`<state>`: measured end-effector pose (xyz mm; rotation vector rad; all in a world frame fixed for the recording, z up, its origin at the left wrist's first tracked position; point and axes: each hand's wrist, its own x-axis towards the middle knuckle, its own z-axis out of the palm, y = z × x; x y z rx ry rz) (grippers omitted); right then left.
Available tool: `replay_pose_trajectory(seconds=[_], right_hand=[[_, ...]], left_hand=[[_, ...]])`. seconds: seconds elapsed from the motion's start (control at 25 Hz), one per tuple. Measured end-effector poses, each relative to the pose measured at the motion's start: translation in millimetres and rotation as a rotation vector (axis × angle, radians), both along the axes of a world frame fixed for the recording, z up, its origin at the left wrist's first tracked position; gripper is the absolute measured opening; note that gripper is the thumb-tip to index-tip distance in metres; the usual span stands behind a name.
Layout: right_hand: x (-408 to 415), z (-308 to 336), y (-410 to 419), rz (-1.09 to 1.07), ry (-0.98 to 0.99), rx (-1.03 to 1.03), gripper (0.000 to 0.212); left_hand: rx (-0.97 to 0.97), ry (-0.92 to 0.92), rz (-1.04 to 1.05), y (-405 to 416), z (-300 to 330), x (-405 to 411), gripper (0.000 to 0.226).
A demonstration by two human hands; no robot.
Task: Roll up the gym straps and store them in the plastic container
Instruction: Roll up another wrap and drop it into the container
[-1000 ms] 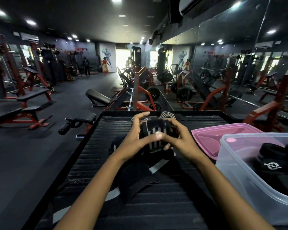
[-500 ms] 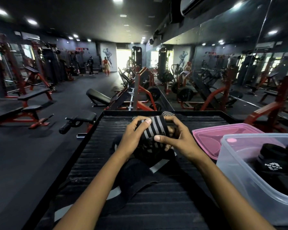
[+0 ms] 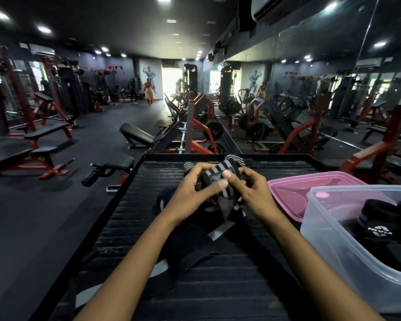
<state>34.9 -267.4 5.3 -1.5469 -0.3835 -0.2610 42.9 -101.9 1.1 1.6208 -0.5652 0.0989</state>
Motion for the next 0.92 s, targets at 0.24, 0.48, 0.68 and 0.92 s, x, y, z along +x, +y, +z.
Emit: replay_pose_trajectory(seconds=[0.24,0.48,0.68,0.92], right_hand=[[4.8,-4.3,-6.6,0.178,-0.012,-0.002,0.052],[7.8,-3.8,-12.0,0.073,-0.043,-0.048,0.022],[6.4,-8.4,-6.9,0.062,-0.056,-0.089,0.015],[4.7,-2.5,-5.4,0.04,0.099,0.152,0.022]], left_hand=[[-0.108,0.132,0.097,0.8,-1.4,3.9,0.028],[-0.182,0.18,0.113,-1.2,-2.2,4.9,0.019],[-0.251,0.366,-0.016,-4.5,2.8,-5.6,0.036],[-0.105,0.18,0.105,-10.5,-4.7,0.9,0.04]])
